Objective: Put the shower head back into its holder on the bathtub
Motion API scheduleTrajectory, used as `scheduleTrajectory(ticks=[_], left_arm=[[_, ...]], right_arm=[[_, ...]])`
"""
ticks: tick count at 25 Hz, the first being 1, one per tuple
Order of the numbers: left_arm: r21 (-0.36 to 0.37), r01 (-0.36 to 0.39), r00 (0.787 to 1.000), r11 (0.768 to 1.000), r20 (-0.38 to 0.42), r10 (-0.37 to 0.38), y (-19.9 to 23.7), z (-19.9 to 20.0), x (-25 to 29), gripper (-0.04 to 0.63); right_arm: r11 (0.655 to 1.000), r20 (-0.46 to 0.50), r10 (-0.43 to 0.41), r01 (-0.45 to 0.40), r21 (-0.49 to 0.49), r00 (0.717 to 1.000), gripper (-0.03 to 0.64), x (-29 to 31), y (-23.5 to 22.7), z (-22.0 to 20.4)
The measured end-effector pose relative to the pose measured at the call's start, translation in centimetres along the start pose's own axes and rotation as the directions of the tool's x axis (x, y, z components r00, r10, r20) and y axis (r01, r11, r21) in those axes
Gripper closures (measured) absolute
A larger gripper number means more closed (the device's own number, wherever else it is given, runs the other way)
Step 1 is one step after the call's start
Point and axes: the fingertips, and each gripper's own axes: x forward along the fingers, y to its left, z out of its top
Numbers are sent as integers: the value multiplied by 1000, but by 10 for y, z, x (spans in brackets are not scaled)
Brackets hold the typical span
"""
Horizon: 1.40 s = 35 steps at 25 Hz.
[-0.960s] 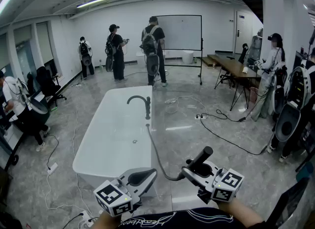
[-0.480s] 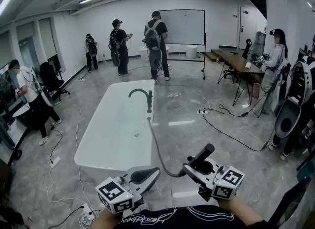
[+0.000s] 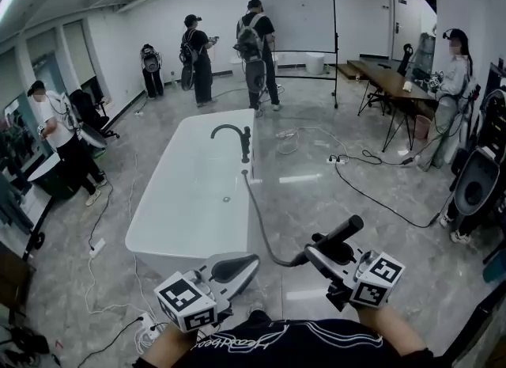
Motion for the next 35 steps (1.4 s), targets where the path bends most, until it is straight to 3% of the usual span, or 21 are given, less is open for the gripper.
scheduleTrajectory(ticks=[10, 19, 28, 35], left_arm=[[-40, 116, 988, 992, -97, -119, 43, -42, 39, 589], [-115, 262, 947, 958, -162, -278, 125, -65, 156, 591], [-199, 222, 947, 954, -188, -260, 270, -83, 219, 591], [-183, 199, 950, 963, -206, -235, 352, -90, 245, 591]], right_arm=[[986, 43, -96, 89, 142, 995, 482, 8, -53, -18], [957, 28, -220, 210, 202, 975, 480, 36, -184, 0], [941, 3, -210, 201, 274, 978, 482, 140, -304, 23], [945, 53, -165, 142, 293, 985, 482, 208, -368, 48]])
